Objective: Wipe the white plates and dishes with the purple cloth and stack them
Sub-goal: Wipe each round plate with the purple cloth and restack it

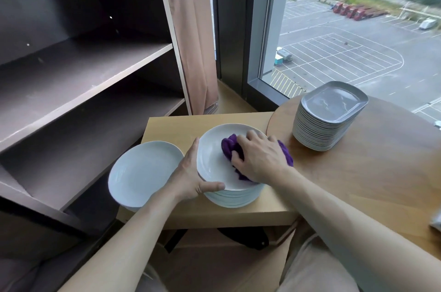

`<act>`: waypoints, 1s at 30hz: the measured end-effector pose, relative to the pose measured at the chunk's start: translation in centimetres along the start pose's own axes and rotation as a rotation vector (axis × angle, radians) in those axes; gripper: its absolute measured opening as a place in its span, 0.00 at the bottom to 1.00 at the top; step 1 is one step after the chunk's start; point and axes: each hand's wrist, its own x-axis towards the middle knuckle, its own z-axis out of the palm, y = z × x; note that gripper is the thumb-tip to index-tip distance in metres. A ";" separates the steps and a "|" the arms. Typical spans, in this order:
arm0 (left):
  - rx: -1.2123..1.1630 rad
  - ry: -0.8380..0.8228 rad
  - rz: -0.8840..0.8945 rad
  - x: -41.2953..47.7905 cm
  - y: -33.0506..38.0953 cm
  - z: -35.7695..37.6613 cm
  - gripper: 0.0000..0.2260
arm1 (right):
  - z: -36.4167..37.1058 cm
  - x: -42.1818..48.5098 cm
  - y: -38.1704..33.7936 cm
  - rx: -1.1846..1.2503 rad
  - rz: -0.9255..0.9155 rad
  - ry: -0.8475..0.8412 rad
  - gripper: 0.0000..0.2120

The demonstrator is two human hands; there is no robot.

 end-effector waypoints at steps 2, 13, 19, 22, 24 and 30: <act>0.005 0.000 0.005 0.0 0.0 0.1 0.68 | 0.3 1.1 1.0 -0.016 0.038 0.013 0.20; -0.069 0.036 0.076 0.1 -0.8 0.6 0.66 | 2.2 4.4 -3.5 0.122 -0.016 -0.049 0.21; -0.084 0.033 0.067 0.3 -0.5 0.5 0.61 | 1.3 3.1 -5.5 0.247 -0.127 -0.150 0.16; -0.083 0.010 0.026 0.1 -0.4 0.4 0.66 | 0.5 2.3 -5.5 0.302 -0.143 -0.196 0.16; -0.047 0.018 0.002 -0.2 -0.2 0.4 0.69 | 0.1 1.7 -5.3 0.334 -0.144 -0.223 0.14; 0.275 0.320 0.169 -2.0 0.5 0.8 0.63 | -0.4 0.4 -4.7 0.348 -0.133 -0.254 0.11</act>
